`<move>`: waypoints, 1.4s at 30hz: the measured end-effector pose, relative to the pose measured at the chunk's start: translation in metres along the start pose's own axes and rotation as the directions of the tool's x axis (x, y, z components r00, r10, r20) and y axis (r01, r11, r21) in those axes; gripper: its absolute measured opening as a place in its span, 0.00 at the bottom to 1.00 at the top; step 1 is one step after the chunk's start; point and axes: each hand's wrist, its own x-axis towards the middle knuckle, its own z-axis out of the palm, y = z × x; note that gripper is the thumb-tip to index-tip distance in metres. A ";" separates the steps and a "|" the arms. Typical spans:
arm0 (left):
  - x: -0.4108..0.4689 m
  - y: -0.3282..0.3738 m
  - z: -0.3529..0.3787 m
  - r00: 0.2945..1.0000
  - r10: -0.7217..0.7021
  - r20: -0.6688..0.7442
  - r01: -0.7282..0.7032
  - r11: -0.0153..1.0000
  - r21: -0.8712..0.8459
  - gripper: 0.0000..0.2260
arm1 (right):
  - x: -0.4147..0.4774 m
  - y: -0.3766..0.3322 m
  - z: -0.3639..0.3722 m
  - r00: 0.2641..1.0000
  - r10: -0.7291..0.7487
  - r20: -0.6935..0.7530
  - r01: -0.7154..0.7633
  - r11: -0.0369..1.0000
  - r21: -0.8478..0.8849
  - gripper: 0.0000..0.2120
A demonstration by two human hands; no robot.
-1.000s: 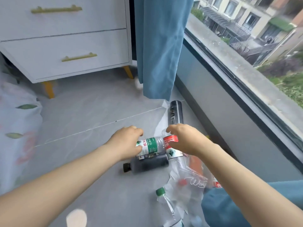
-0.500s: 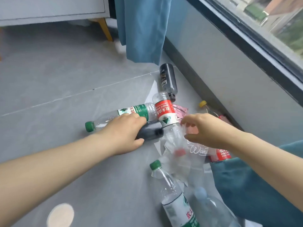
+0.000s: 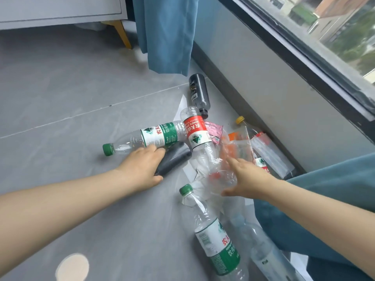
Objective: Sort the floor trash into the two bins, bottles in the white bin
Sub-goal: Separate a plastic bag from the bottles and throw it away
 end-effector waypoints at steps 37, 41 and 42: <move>-0.021 -0.010 0.024 0.984 -0.125 0.130 0.147 0.973 -0.178 0.22 | 0.036 -0.033 0.049 0.970 0.243 0.001 -0.242 0.962 0.125 0.71; -0.019 -0.010 0.024 0.984 -0.125 0.125 0.146 0.972 -0.182 0.21 | 0.035 -0.034 0.050 0.978 0.209 -0.029 -0.199 0.960 0.198 0.67; -0.019 -0.010 0.024 0.984 -0.125 0.125 0.147 0.972 -0.184 0.21 | 0.034 -0.035 0.051 0.979 0.197 -0.045 -0.182 0.957 0.224 0.65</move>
